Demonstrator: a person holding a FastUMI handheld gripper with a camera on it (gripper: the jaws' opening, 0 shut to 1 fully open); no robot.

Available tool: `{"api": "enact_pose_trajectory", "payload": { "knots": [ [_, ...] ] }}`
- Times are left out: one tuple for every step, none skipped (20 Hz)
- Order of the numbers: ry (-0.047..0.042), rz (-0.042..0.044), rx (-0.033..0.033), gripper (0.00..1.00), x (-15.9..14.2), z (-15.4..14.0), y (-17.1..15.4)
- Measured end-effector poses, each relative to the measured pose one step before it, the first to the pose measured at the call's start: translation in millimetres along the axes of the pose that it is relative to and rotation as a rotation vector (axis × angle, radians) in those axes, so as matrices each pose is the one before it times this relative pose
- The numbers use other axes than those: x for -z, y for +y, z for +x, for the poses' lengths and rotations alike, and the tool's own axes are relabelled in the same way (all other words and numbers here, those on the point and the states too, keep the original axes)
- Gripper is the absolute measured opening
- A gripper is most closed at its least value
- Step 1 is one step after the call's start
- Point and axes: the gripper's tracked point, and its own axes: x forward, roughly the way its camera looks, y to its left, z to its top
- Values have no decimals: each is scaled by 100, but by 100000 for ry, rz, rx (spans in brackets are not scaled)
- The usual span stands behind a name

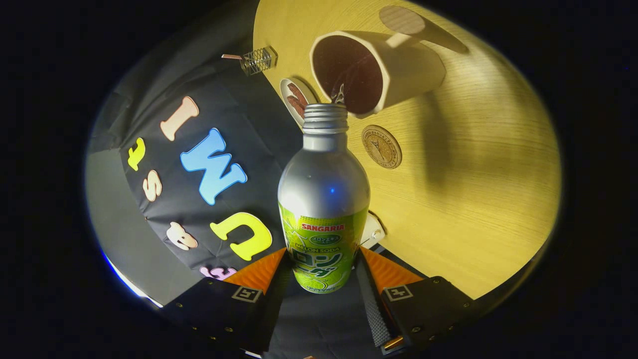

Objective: Take the bottle from table, then pour the juice into the cup, finally place the bottle on the coaster

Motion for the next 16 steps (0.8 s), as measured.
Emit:
{"api": "enact_pose_trajectory", "payload": {
  "knots": [
    [491, 685, 101, 74, 68, 33, 320],
    [409, 568, -11, 74, -9, -54, 95],
    [-112, 798, -370, 74, -36, -29, 307],
    [-371, 883, -459, 74, -174, -22, 248],
    [-169, 582, -146, 74, -16, -123, 164],
    [-54, 511, 59, 74, 33, -27, -40],
    [51, 762, -111, 74, 59, 116, 235],
    [329, 859, -63, 74, 69, 29, 32],
    [213, 652, 402, 74, 93, 111, -53],
    [101, 831, 152, 74, -3, -9, 48],
    [-286, 1064, 255, 74, 58, -151, 20],
    [-34, 1009, -93, 74, 68, -11, 49],
    [271, 848, 3, 74, 154, -28, 20],
    [244, 329, 56, 74, 169, -6, -45],
    [405, 302, 46, 74, 191, 50, 67],
    [144, 198, 27, 74, -1, -46, -8]
  ]
}}
